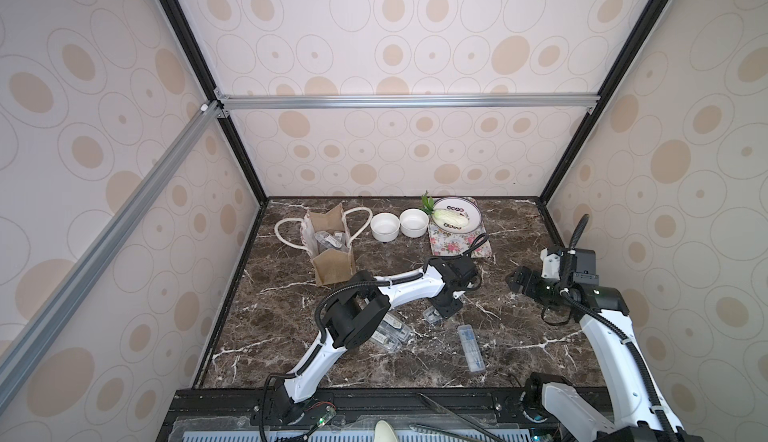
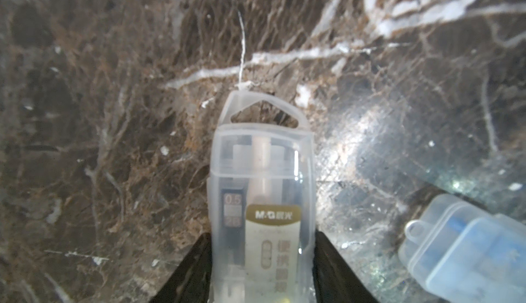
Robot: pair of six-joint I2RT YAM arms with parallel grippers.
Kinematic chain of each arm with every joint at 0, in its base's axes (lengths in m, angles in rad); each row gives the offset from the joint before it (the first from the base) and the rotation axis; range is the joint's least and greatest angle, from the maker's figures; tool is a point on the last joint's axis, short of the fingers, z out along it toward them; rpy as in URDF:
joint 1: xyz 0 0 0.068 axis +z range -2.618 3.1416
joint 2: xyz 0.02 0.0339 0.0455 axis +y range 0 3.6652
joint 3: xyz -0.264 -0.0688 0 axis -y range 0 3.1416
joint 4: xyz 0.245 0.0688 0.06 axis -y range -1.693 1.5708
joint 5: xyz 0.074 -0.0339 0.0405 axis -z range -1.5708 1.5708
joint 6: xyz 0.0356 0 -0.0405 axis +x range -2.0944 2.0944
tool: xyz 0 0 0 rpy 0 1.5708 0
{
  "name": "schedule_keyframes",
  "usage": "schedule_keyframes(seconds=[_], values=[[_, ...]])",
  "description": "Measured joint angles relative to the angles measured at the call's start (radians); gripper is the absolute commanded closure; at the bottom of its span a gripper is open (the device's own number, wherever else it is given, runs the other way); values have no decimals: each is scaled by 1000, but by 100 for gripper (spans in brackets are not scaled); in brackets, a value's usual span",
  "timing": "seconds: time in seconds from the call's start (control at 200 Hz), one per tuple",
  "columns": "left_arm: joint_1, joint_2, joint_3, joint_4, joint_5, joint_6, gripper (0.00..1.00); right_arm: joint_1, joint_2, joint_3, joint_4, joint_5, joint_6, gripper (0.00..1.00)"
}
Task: Put the compass set into the canvas bag
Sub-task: Pick up the compass set at the center of the board, then place the compass set in the canvas bag.
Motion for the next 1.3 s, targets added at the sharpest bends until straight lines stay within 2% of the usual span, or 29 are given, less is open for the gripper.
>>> schedule_keyframes(seconds=[0.37,0.605,0.77,0.91,1.08,1.17,1.3], values=[[14,-28,21,-24,-33,-20,53,0,-2,-5,1,0,0,5],[95,-196,99,-61,-76,-45,53,0,-3,-14,9,-4,1,6],[244,-327,147,-77,-113,-66,53,0,-3,-23,26,-16,4,6],[439,-403,148,-82,-145,-108,54,0,5,-34,46,-34,8,6],[655,-423,141,-79,-161,-131,54,0,29,-37,53,-48,8,6],[719,-423,120,-77,-161,-118,54,0,35,-37,56,-49,7,6],[761,-420,77,-57,-162,-65,54,0,56,-37,64,-53,7,6]])
